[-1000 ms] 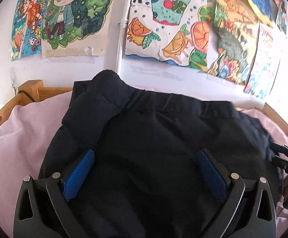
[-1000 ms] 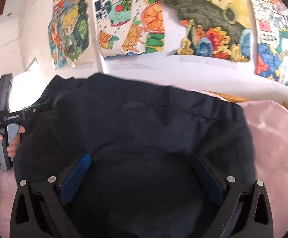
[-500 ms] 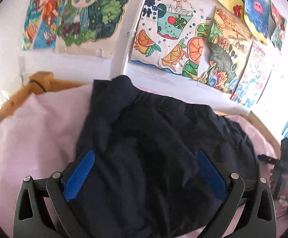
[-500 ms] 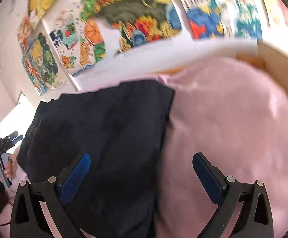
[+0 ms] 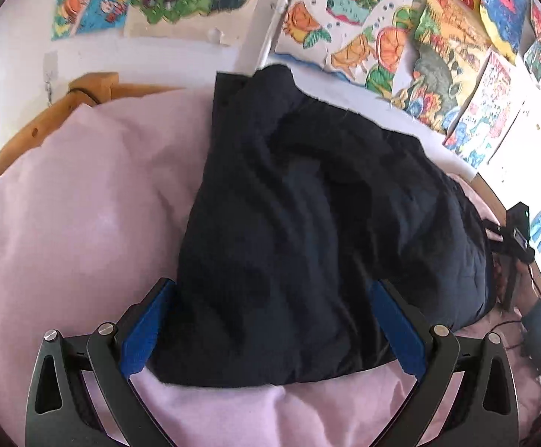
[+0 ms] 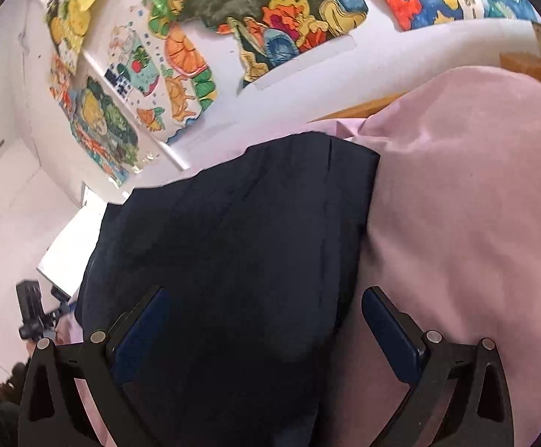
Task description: Fold large clothes
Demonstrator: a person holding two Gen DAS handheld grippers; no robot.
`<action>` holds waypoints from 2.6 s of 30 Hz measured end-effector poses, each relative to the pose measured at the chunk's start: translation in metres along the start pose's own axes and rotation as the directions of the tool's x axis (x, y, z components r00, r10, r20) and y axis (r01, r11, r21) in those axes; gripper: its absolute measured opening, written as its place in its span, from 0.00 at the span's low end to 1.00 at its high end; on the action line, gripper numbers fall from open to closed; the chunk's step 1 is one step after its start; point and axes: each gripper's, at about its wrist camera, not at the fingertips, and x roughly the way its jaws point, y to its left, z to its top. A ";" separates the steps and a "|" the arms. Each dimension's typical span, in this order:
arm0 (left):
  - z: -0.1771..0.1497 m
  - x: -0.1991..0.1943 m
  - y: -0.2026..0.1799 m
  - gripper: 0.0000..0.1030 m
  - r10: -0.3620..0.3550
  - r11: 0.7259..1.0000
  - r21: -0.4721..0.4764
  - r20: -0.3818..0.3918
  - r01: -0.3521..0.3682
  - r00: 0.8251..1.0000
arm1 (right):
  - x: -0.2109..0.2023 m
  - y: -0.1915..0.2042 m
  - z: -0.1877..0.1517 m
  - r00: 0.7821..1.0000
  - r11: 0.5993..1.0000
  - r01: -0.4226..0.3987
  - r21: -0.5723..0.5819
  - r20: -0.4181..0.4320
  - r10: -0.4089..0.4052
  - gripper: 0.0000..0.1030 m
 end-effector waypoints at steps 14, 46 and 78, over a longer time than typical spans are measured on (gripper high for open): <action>0.004 0.034 0.027 0.99 -0.094 0.987 0.121 -0.117 0.108 0.989 | 0.047 -0.033 0.026 0.997 0.999 -0.034 0.035 -0.066 0.037 1.00; 0.091 0.141 0.053 0.99 -0.366 0.917 -0.035 -0.470 0.397 0.803 | 0.059 -0.025 0.000 0.993 0.995 -0.087 0.052 -0.073 0.091 1.00; 0.023 0.079 -0.047 0.35 0.307 0.852 0.439 0.022 -0.285 0.952 | 0.049 -0.003 -0.008 0.999 0.999 -0.041 -0.020 -0.022 0.041 0.73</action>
